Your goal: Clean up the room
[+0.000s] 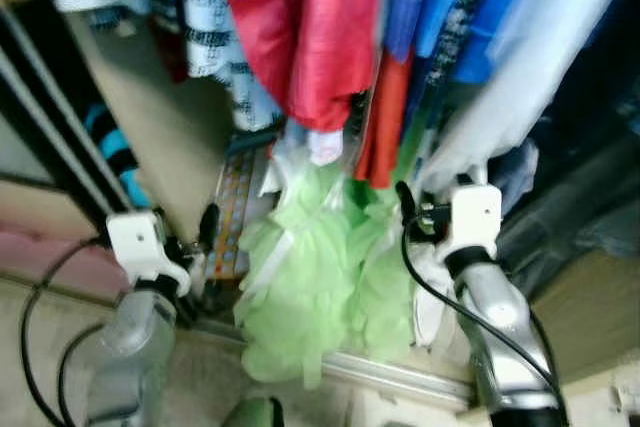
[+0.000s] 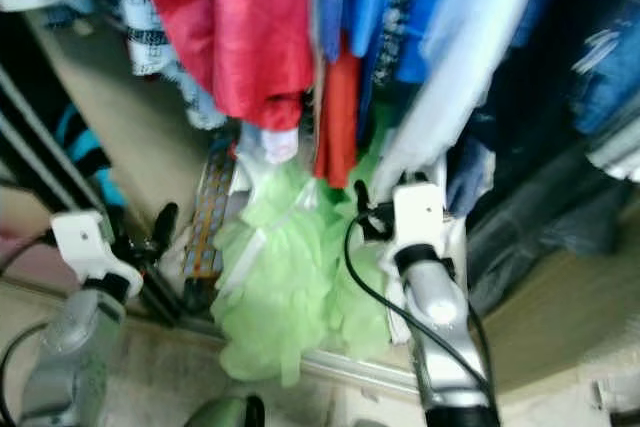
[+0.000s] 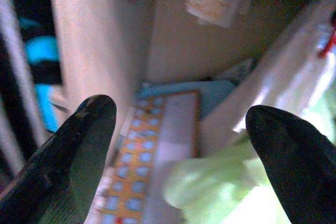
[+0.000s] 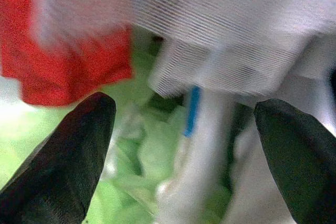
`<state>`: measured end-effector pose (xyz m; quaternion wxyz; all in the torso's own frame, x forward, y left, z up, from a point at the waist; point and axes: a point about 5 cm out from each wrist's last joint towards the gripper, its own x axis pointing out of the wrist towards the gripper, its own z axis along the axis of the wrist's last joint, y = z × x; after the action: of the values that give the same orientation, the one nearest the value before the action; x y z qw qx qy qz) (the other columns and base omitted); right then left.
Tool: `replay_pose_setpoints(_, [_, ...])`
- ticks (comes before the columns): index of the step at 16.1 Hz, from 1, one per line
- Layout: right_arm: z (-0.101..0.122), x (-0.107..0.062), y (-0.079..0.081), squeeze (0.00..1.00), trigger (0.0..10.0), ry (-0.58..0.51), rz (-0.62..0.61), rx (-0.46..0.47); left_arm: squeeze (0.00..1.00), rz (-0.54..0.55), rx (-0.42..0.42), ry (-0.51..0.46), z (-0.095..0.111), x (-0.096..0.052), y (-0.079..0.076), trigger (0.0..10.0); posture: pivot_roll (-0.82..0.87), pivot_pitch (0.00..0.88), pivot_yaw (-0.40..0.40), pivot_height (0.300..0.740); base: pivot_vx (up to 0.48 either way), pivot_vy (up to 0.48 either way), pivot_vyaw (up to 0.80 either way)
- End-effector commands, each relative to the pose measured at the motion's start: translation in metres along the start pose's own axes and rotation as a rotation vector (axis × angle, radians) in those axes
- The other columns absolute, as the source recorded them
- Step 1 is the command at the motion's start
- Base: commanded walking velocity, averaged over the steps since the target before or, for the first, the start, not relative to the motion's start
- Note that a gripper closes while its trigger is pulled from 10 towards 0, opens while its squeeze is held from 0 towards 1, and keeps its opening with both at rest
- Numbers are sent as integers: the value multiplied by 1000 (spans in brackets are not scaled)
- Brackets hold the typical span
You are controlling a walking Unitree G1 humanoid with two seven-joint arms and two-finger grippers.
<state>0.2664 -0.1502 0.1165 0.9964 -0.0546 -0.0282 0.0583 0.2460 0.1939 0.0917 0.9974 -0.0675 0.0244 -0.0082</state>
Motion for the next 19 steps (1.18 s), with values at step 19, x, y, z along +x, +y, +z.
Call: replay_pose_setpoints(19, [-12,-5,-17,0,10000,64,-49,128,0,-75,287,21,2,-15,-5,10000,-72,0,-26,740,0,0,295])
